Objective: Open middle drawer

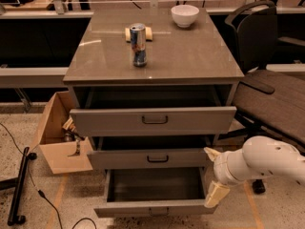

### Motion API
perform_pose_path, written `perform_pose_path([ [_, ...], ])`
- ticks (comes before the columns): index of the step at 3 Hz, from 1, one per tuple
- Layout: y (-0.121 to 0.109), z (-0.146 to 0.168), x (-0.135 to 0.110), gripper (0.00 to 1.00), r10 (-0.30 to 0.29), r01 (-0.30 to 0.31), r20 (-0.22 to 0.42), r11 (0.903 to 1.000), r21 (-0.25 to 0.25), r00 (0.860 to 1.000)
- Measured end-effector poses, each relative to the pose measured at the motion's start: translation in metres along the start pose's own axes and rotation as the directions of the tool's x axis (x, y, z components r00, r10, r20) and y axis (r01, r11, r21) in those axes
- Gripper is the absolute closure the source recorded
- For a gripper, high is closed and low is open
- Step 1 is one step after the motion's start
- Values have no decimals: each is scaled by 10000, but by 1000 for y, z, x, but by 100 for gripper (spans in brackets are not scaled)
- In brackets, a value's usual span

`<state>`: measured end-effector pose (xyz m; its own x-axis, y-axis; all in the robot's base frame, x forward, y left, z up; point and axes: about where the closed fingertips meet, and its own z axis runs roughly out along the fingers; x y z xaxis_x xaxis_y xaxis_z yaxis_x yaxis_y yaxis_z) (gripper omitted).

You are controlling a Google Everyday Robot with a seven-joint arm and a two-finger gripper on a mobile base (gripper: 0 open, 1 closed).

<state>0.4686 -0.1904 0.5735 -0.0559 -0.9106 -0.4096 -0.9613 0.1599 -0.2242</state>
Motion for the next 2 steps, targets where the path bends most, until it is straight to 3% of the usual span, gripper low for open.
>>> perform_pose_path([
  [1, 2, 8, 4, 0, 80, -80, 43, 9999, -95, 10000],
  [2, 8, 40, 7, 0, 136, -124, 251, 9987, -494, 9996],
])
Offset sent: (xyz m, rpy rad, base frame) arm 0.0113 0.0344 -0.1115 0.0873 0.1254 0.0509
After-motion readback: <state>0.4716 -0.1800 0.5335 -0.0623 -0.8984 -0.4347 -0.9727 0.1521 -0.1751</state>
